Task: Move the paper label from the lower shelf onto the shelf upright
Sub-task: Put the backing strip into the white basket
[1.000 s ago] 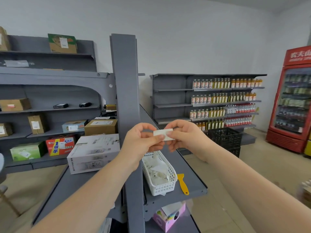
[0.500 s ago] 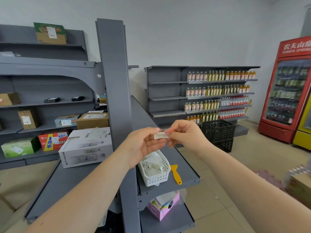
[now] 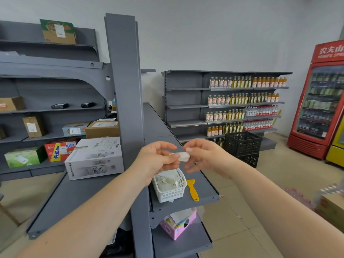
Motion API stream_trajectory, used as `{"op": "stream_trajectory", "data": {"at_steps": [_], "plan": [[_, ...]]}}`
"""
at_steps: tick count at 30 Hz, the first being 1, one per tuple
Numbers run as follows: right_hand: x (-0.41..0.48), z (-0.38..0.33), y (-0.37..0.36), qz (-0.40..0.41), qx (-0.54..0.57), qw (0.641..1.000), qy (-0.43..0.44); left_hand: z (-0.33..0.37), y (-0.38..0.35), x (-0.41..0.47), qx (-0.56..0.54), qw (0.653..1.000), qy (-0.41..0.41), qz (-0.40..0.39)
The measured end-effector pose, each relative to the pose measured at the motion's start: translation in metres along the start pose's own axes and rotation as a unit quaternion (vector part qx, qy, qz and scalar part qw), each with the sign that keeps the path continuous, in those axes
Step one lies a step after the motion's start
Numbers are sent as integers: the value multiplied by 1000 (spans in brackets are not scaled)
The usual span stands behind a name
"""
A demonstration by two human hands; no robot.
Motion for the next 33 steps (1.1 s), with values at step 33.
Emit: {"op": "stream_trajectory", "data": {"at_steps": [33], "plan": [[79, 149, -23, 193, -306, 932, -5, -81, 52, 6, 70, 985, 108, 113]]}}
Point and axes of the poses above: each hand's wrist, its own x-axis towards the middle knuckle, its own y-axis out of the back of the hand, z = x × y, the point moved 6 cm from there along x, towards the middle knuckle, and after that the axes turned 14 degrees about z, right-handed, at the moved point
